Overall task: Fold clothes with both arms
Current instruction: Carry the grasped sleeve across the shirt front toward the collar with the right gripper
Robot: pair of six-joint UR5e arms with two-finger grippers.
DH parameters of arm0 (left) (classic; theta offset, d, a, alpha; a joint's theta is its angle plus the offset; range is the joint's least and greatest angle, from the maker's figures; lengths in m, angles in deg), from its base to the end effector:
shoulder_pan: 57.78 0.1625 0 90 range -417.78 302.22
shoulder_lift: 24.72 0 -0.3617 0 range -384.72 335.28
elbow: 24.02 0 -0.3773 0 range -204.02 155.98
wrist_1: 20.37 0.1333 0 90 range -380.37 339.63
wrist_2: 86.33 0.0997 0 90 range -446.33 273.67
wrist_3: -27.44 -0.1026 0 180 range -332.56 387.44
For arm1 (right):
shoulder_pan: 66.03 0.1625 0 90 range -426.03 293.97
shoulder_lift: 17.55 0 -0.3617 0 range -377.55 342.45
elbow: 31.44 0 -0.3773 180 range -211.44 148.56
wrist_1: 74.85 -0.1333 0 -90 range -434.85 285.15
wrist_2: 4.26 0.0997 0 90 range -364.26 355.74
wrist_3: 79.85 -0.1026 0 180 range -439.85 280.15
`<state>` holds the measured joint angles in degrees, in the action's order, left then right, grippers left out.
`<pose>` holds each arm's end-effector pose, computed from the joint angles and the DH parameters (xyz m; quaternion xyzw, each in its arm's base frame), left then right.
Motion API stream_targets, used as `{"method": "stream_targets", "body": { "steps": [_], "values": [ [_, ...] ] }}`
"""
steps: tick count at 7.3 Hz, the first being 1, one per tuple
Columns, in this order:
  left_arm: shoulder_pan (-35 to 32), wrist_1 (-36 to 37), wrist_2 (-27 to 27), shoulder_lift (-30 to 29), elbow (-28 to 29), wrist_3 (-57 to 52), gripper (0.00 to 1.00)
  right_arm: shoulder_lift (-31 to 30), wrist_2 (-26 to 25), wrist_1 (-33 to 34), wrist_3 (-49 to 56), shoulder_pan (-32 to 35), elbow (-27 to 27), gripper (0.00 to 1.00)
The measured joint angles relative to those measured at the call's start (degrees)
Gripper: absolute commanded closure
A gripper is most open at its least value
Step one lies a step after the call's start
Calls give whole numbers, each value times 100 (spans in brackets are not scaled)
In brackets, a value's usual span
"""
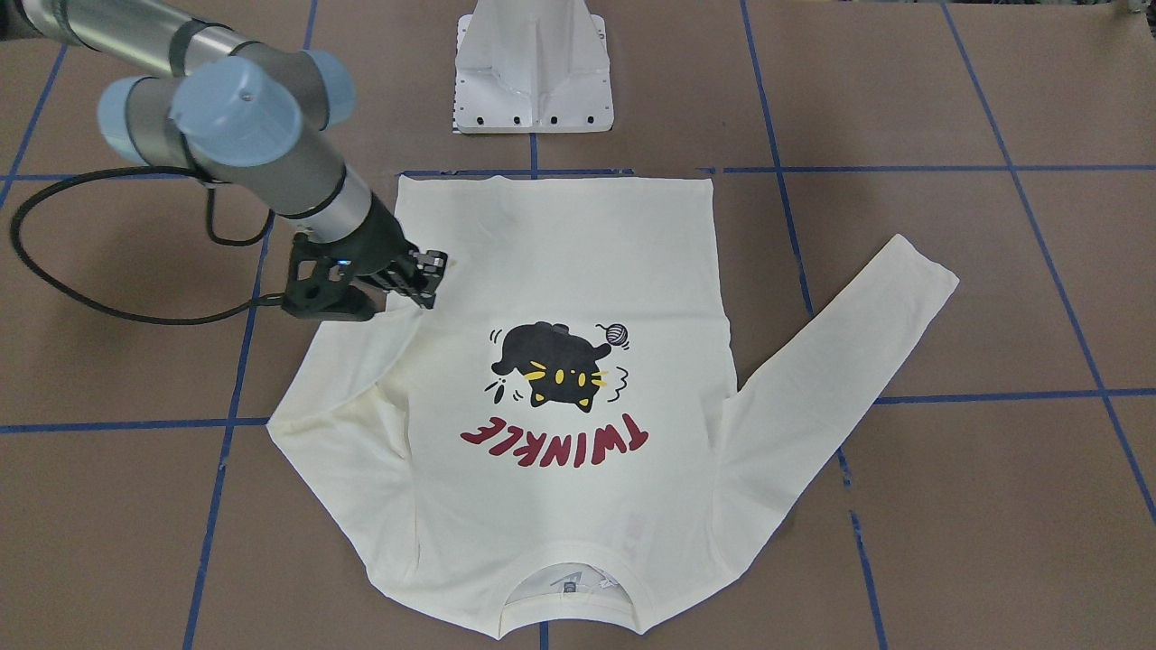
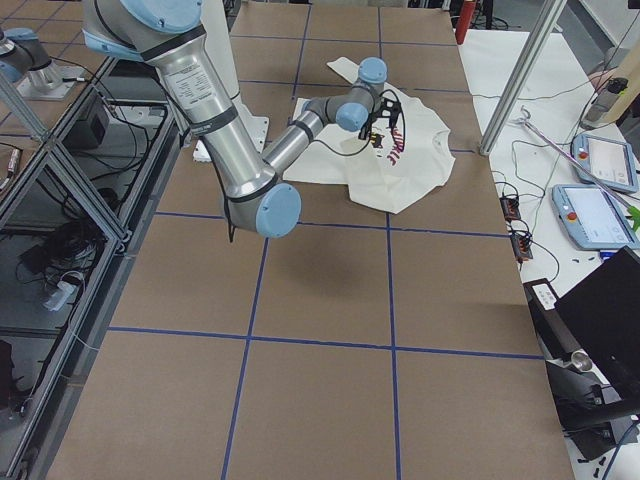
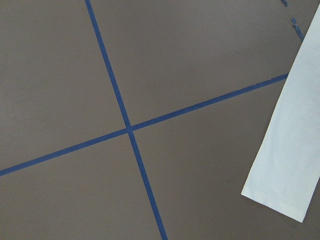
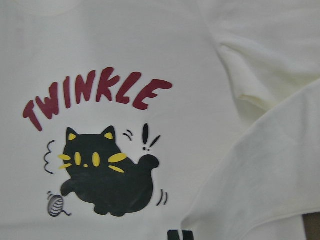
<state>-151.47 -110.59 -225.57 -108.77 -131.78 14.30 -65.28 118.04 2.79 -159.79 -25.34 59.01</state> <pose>-0.0840 -0.4388 0.4898 0.1549 0.3959 0.1180 0.8974 -0.4407 -0.4824 0.1421 -0.0325 -0.5070 0.1009 0.8554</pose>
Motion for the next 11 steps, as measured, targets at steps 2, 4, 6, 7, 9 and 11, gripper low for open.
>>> {"method": "stream_targets", "body": {
  "steps": [2,4,6,7,9,11],
  "values": [
    [2,-92,-11,0,-6,-2,0,1749,-996,-749,-566,-709,-1837,100],
    [119,-185,-100,-3,-4,70,0,2745,-1940,-1909,-820,-1281,-3500,0],
    [724,-629,-308,-4,89,1045,0,3107,-2532,-2221,-877,-1539,-4095,0],
    [1161,-1118,-321,3,268,1827,0,3109,-2610,-2239,-937,-1488,-4119,0],
    [1793,-1838,-174,-1,599,3558,0,2416,-2273,-2092,-1221,-1090,-3215,0],
    [2310,-2406,240,-152,1172,4326,4,1042,-1362,-1741,-1254,-472,-1600,0]
  ]
}}
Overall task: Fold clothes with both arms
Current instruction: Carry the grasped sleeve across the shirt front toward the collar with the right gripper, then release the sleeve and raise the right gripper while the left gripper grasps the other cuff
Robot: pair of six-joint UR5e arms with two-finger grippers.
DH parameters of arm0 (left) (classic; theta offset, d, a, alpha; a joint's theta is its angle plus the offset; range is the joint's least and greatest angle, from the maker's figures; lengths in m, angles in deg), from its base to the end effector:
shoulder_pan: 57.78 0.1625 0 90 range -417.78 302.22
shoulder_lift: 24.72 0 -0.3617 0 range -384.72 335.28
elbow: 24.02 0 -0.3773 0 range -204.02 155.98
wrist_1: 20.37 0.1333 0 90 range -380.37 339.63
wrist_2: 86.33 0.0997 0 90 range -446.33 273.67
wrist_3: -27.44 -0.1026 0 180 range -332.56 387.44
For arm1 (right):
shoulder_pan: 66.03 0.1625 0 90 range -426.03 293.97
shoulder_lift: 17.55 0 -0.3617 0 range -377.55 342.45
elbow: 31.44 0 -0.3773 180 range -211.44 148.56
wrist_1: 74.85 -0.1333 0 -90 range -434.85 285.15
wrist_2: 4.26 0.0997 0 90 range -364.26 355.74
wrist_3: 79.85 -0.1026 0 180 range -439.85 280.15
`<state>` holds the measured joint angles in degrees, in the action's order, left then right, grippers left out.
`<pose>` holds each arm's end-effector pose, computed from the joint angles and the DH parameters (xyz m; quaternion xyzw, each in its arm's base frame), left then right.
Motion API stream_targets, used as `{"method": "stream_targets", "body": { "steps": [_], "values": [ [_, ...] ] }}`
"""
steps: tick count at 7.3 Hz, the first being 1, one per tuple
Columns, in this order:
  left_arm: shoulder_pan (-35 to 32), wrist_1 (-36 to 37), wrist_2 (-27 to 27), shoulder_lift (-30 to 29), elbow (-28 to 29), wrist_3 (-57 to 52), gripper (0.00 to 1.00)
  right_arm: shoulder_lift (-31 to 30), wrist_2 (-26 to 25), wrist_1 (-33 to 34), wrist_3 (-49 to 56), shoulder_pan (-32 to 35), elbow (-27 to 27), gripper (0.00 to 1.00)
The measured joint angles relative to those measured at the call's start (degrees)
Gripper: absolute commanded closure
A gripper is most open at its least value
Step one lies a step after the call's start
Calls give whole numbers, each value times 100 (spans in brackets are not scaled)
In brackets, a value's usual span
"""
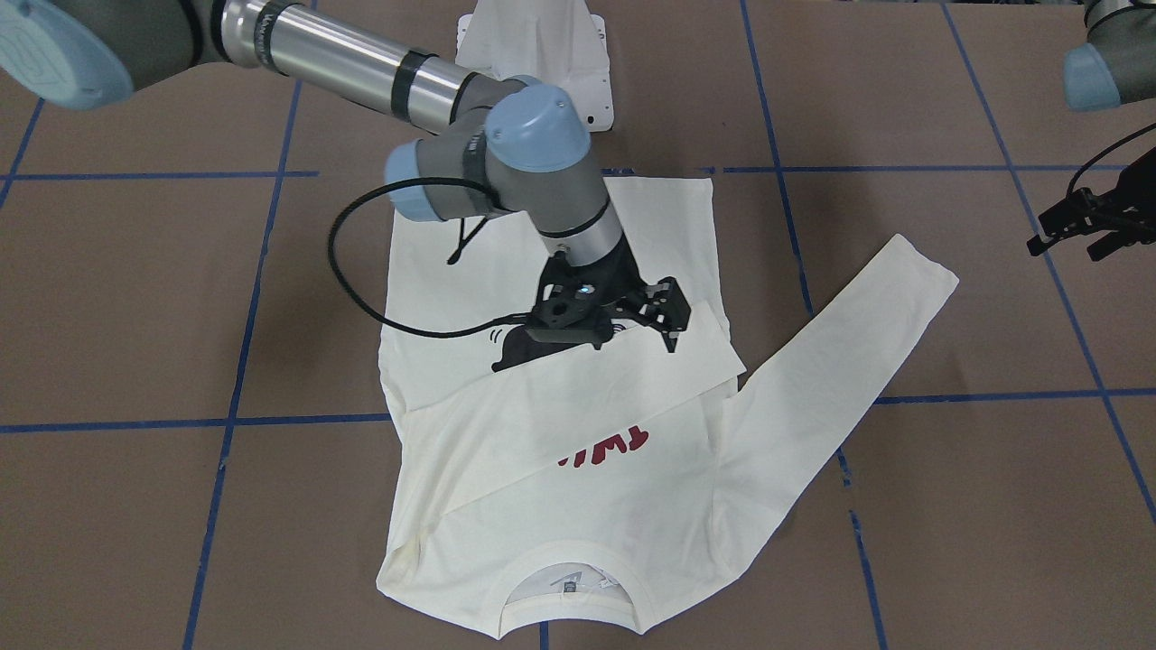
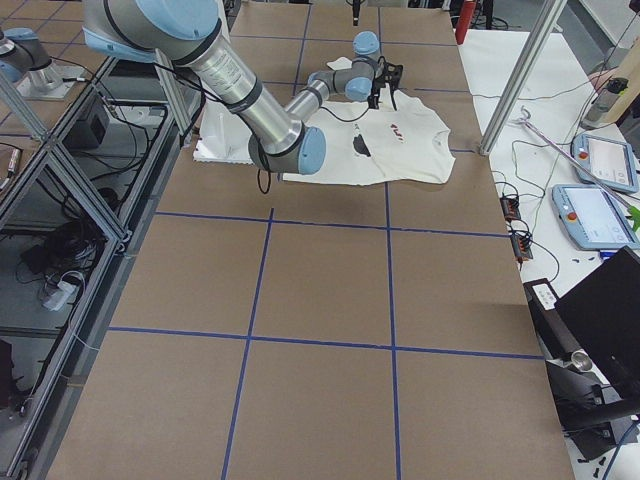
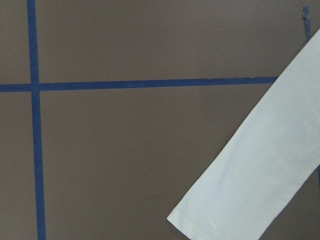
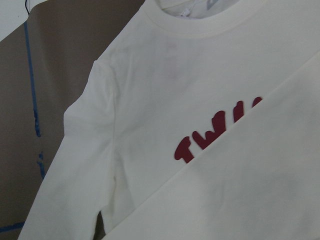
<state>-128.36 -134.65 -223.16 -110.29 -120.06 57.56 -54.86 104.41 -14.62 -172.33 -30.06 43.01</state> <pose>0.1010 -0.4623 0.5321 0.0244 0.4378 0.0052 0.8987 -0.5213 -0.5024 0.1003 0.0271 -0.5599 0.1867 0.8068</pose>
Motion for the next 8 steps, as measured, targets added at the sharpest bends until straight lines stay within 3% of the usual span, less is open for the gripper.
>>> {"method": "stream_targets", "body": {
  "steps": [1,3,6,7,8],
  "values": [
    [238,-194,97,-112,284,196,4,-725,520,59,144,372,713,0],
    [744,-305,175,-226,430,1100,6,-1835,1086,100,427,870,1792,0],
    [1359,-317,691,-262,500,1756,15,-2555,1118,69,684,1108,2290,0],
    [1441,-320,777,-268,534,1782,32,-2638,1072,63,703,1113,2317,0],
    [1476,-322,811,-270,561,1784,36,-2672,1026,61,708,1100,2318,0]
  ]
}}
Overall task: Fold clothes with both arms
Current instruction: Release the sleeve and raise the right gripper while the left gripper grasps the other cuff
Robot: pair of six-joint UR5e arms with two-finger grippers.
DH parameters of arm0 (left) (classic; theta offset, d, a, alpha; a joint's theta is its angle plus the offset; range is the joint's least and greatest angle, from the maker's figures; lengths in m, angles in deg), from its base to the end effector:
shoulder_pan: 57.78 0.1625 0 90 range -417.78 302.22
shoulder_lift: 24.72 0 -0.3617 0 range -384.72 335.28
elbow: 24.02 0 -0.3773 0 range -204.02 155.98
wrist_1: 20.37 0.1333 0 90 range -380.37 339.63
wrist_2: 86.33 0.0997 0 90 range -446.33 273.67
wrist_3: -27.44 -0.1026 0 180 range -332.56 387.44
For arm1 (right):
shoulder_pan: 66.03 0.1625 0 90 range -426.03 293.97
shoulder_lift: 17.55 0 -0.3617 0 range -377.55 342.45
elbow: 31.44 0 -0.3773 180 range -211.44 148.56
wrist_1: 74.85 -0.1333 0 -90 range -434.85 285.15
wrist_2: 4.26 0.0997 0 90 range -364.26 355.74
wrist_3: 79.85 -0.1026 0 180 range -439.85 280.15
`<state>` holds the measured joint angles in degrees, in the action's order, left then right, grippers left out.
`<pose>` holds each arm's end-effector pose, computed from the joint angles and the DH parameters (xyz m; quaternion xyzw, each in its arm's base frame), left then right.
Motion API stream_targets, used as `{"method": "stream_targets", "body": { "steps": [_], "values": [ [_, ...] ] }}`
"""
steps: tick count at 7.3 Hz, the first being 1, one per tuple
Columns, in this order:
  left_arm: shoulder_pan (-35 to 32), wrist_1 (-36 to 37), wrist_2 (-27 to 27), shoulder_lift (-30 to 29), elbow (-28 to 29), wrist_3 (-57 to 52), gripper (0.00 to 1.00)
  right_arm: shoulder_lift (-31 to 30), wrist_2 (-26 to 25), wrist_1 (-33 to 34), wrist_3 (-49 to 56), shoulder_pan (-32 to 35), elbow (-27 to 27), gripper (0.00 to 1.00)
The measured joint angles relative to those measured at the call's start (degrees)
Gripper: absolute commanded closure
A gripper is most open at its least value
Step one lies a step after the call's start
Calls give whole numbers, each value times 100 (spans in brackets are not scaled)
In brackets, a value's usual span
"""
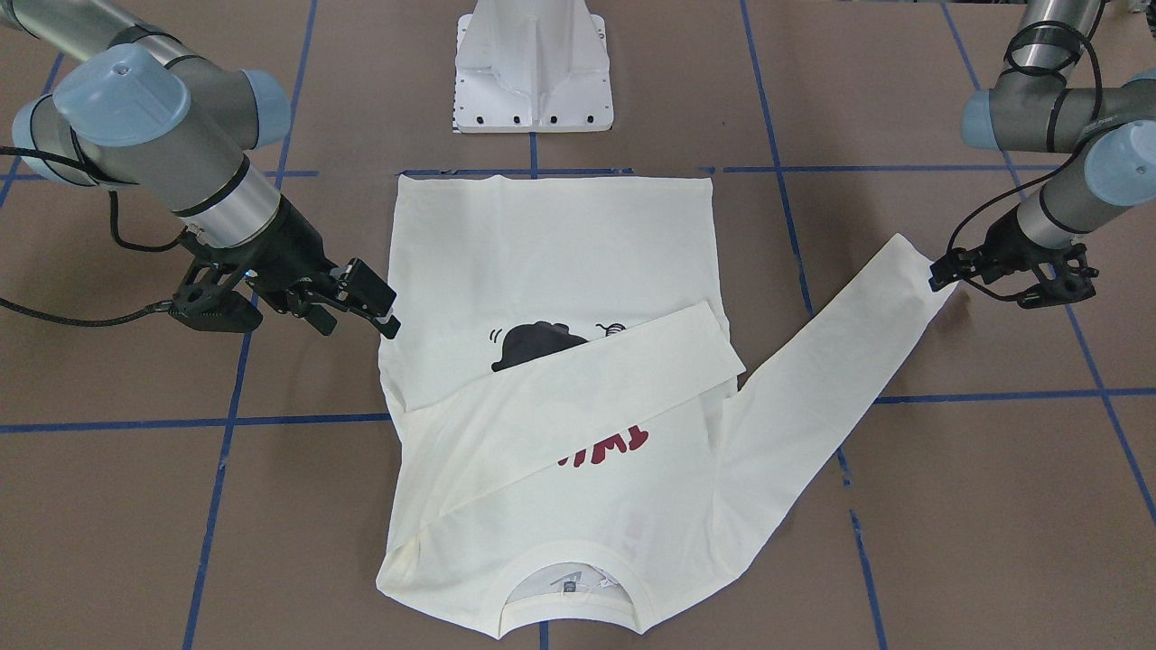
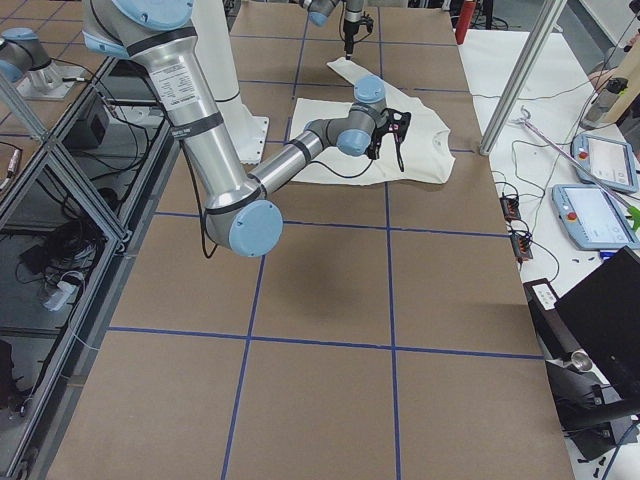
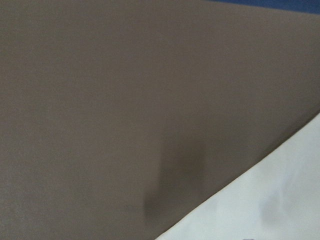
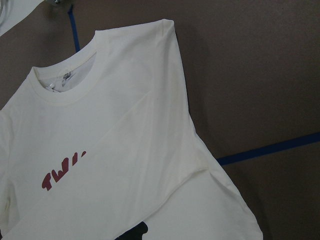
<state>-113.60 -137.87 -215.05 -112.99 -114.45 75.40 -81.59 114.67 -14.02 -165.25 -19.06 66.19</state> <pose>0.2187 -0.4451 0.5604 -0.0509 0.3839 -0.0356 0.9213 -0.3470 -0.4943 0.2314 0.0273 -0.5468 0.1775 0.8178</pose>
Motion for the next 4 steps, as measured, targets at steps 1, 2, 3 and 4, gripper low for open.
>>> {"method": "stream_targets", "body": {
  "steps": [1,2,3,4],
  "values": [
    [23,-1,15,1,22,-5,36,-4,-74,1,-1,-33,3,0],
    [54,-1,20,1,47,-12,36,0,-148,4,-2,-64,11,0],
    [84,-1,22,2,61,-16,51,0,-183,6,-3,-83,18,0],
    [114,-1,21,5,64,-11,100,-4,-198,7,-3,-93,23,0]
  ]
}}
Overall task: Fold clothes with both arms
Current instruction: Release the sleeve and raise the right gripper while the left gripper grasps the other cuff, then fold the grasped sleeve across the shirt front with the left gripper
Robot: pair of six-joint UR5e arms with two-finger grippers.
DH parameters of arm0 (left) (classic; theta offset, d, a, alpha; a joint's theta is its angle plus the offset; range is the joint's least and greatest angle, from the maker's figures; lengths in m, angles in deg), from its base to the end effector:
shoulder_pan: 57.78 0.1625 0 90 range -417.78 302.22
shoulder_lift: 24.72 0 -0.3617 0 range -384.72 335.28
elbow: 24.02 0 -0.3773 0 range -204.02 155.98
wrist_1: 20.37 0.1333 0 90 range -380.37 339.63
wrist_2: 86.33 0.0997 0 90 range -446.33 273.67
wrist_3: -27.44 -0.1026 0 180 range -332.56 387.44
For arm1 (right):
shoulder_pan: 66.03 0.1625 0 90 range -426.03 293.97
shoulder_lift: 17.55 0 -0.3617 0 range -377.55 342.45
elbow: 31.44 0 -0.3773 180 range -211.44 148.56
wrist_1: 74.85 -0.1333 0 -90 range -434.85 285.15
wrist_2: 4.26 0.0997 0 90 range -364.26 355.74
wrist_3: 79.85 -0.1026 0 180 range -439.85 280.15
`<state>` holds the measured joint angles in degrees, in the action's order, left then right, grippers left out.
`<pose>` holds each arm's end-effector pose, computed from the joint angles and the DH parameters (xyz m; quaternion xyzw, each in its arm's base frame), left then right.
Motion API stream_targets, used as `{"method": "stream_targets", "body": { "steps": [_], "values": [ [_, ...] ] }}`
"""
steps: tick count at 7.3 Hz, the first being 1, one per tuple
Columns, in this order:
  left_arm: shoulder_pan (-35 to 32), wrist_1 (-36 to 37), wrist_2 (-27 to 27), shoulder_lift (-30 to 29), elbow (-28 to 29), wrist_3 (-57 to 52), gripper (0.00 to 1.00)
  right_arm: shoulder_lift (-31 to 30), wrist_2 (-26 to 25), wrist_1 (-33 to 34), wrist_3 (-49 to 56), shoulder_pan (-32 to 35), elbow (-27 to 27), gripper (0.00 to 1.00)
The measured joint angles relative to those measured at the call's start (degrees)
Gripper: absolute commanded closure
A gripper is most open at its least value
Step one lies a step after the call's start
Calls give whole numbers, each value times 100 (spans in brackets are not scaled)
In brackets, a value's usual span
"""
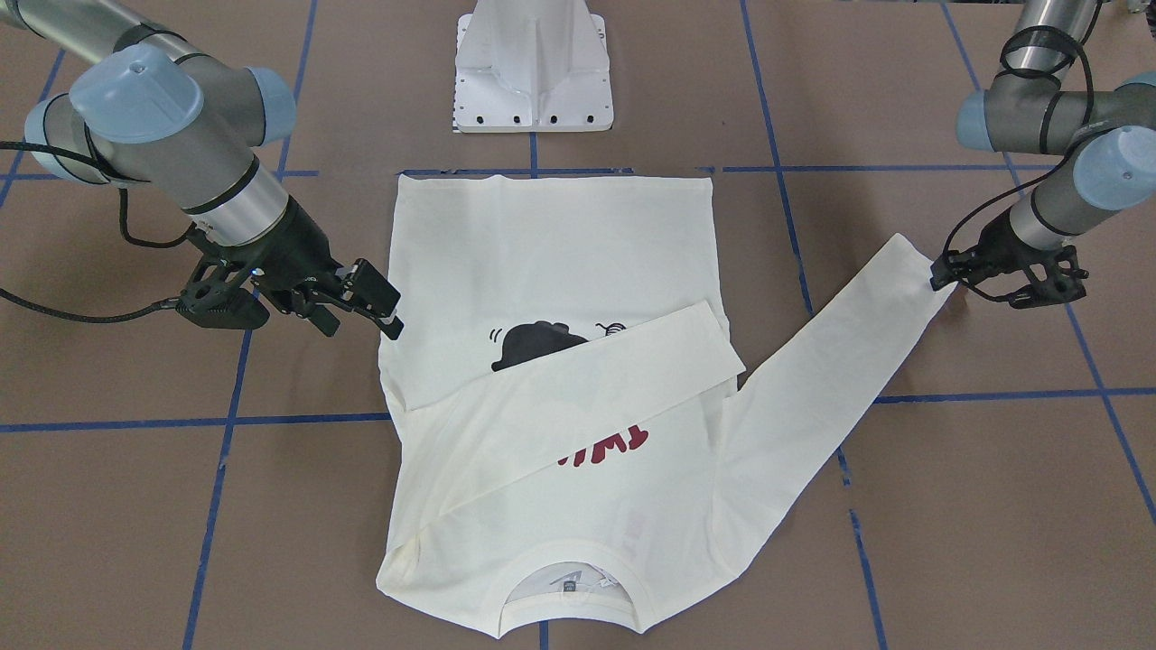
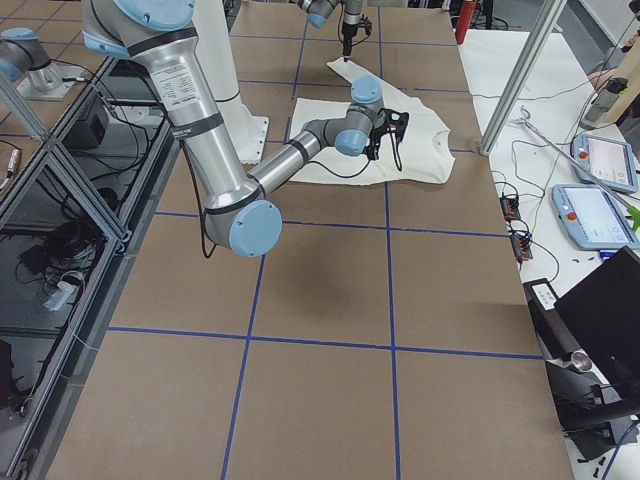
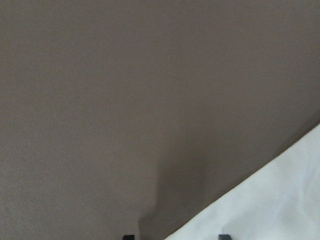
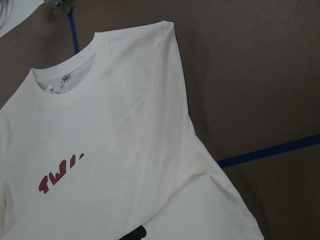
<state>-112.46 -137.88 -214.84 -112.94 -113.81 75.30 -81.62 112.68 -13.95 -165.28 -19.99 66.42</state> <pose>0.2269 -0.4403 0.5666 -0.0575 0.3790 -0.0282 0.9232 -0.3530 -0.4911 0.2309 0.0372 -0.5436 0.1801 0.8190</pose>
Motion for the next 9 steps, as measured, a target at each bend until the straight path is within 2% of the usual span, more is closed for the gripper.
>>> {"method": "stream_targets", "body": {
  "steps": [3,5,6,7,9],
  "values": [
    [79,19,-10,-2,-20,43,100,-40,8,0,-8,5,39,0],
    [98,187,-447,-163,-565,176,100,-193,82,0,-1,29,189,0],
    [92,612,-805,-598,-890,429,100,-405,176,2,60,85,365,0],
    [89,1213,-982,-1280,-1015,734,100,-642,370,0,252,228,512,0],
    [141,1795,-1073,-2505,-873,1561,100,-1041,917,-14,749,676,639,0]
  ]
}}
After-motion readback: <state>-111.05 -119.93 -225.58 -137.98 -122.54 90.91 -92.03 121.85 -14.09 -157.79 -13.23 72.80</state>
